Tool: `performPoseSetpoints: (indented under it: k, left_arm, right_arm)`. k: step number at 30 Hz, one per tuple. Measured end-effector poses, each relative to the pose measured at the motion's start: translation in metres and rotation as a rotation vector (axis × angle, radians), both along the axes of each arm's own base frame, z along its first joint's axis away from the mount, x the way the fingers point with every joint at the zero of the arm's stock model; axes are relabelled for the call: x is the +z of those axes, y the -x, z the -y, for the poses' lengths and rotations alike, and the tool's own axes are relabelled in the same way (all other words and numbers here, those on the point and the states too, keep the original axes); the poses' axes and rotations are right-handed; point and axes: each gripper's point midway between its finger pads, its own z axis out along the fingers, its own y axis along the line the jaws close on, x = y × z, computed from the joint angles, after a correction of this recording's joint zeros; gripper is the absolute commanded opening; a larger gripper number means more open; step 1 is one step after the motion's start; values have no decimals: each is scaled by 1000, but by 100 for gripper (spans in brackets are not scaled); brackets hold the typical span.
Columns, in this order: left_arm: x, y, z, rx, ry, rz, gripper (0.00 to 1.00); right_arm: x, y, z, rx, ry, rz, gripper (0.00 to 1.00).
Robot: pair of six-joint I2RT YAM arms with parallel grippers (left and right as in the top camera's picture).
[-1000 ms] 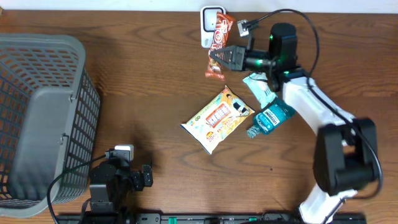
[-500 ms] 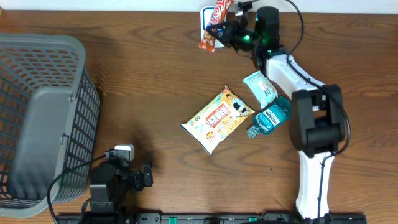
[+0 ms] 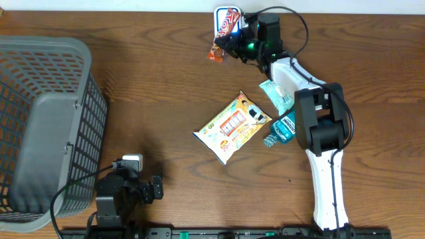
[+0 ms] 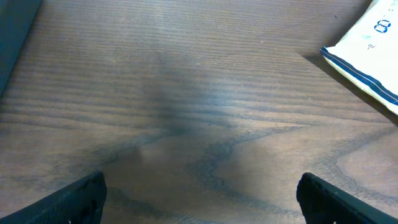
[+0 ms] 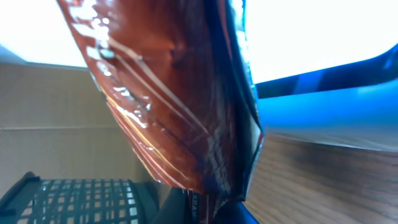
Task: Scan the item barcode
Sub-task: 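Carry the red bar to the right table edge and release it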
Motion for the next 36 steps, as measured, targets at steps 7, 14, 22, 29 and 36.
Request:
performPoseSetpoints:
  k: [7, 14, 22, 29, 36]
  left_arm:
    - [0, 0, 0, 0, 0, 0, 98]
    - [0, 0, 0, 0, 0, 0, 98]
    - [0, 0, 0, 1, 0, 0, 98]
    - [0, 0, 0, 0, 0, 0, 98]
    - [0, 0, 0, 0, 0, 1, 98]
  right_arm:
    - [-17, 7, 4, -3, 46, -66, 2]
    - [-40, 46, 25, 44, 245, -208, 2]
    - [119, 85, 120, -105, 469, -93, 1]
    - [169, 160, 285, -518, 996, -245, 1]
    - [107, 197, 393, -734, 1334, -520, 1]
